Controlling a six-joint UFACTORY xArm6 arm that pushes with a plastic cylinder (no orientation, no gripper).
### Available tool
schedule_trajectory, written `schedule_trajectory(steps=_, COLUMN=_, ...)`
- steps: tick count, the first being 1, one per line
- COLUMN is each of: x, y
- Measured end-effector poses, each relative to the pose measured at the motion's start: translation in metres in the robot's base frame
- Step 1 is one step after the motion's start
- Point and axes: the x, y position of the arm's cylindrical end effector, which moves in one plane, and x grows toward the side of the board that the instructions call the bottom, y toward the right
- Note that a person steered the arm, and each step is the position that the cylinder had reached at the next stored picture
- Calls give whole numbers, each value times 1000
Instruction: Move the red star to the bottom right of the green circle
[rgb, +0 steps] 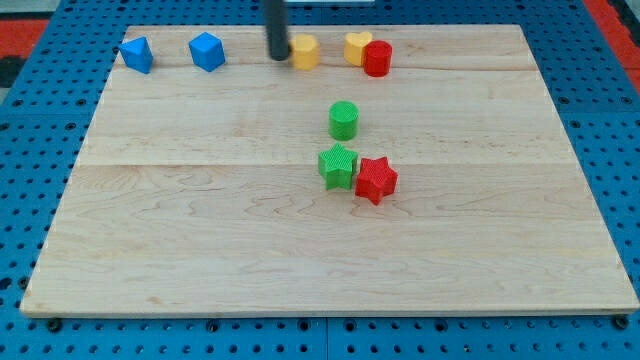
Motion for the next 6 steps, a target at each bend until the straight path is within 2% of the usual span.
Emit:
schedule_trajectory(steps=1, x=10, y=49)
schedule_trajectory(steps=2, x=29, y=19)
schedule_trajectory(steps=3, x=72, y=73)
schedule_trajectory(steps=4, x=142, y=136)
schedule_trajectory(steps=5, x=249, y=136)
schedule_trajectory(steps=6, x=315, y=100)
